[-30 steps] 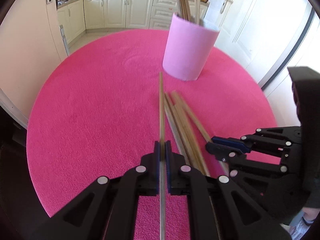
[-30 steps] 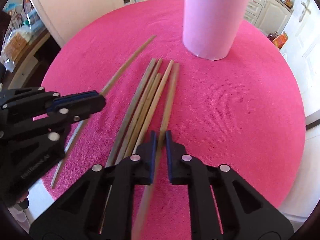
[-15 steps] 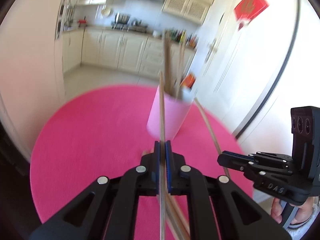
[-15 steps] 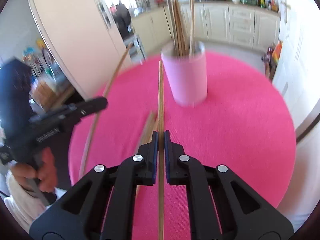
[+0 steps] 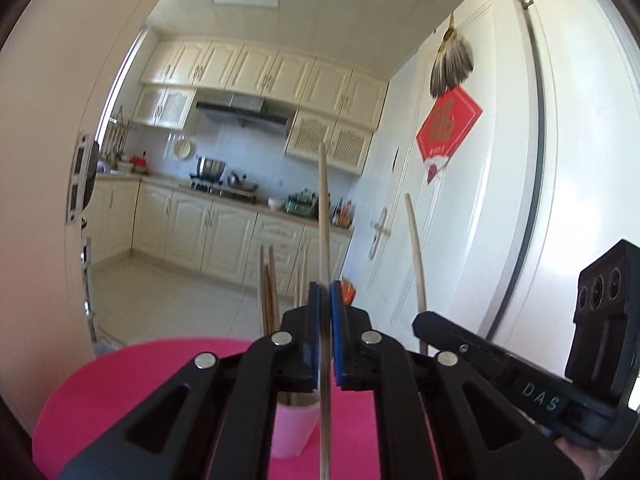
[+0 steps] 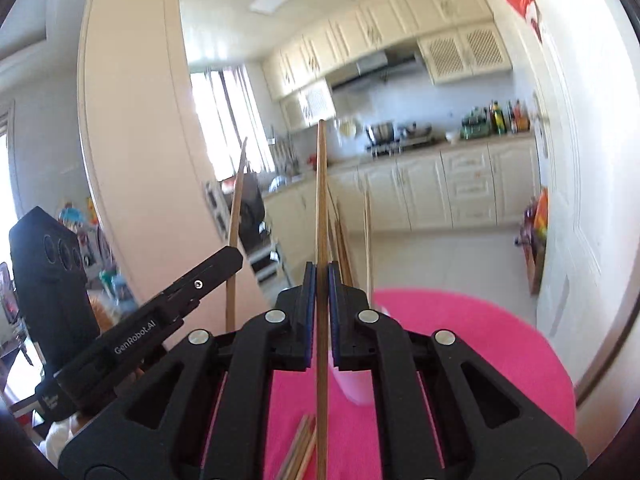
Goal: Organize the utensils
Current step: 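Lift both held chopsticks upright and insert them into the pink cup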
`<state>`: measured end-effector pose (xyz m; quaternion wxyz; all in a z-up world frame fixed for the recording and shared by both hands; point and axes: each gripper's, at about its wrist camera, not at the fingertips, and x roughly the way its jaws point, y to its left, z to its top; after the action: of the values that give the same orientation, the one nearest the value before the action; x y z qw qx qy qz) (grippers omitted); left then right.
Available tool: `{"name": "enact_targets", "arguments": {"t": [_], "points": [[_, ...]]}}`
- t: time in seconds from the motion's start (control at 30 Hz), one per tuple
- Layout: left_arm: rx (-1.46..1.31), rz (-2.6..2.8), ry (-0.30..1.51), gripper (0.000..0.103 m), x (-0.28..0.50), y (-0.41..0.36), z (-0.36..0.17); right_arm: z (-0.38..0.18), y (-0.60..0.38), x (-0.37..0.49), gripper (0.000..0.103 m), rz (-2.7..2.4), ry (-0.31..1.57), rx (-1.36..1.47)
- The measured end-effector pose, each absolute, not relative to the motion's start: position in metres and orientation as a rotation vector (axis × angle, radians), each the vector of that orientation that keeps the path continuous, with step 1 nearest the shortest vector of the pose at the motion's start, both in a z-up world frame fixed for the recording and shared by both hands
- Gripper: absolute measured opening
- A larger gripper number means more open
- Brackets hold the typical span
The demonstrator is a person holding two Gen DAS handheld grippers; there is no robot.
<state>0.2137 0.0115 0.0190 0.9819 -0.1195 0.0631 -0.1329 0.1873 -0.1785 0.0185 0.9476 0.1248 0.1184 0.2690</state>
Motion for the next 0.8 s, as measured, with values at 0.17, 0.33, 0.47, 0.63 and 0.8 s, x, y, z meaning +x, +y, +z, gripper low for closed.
{"name": "enact_targets", "arguments": {"t": [0.17, 0.33, 0.47, 0.63, 0.8], "points": [[-0.259, -0.255, 0.033, 0.006, 0.239, 0.01, 0.026, 0.02, -0.178, 0.215, 0.007, 0.531, 0.154, 0.282], [-0.245, -0.241, -0.017, 0.006, 0.264, 0.005, 0.025, 0.019, -0.175, 0.24, 0.007, 0.486, 0.093, 0.325], [-0.234, -0.208, -0.039, 0.006, 0.284, 0.01, 0.02, 0.018, -0.171, 0.254, 0.007, 0.478, 0.075, 0.334], [-0.224, -0.184, -0.045, 0.006, 0.3, 0.013, 0.01, 0.018, -0.167, 0.264, 0.007, 0.479, 0.059, 0.351], [-0.21, -0.175, -0.017, 0.006, 0.313, 0.007, -0.005, 0.016, -0.165, 0.271, 0.007, 0.47, 0.057, 0.345]]}}
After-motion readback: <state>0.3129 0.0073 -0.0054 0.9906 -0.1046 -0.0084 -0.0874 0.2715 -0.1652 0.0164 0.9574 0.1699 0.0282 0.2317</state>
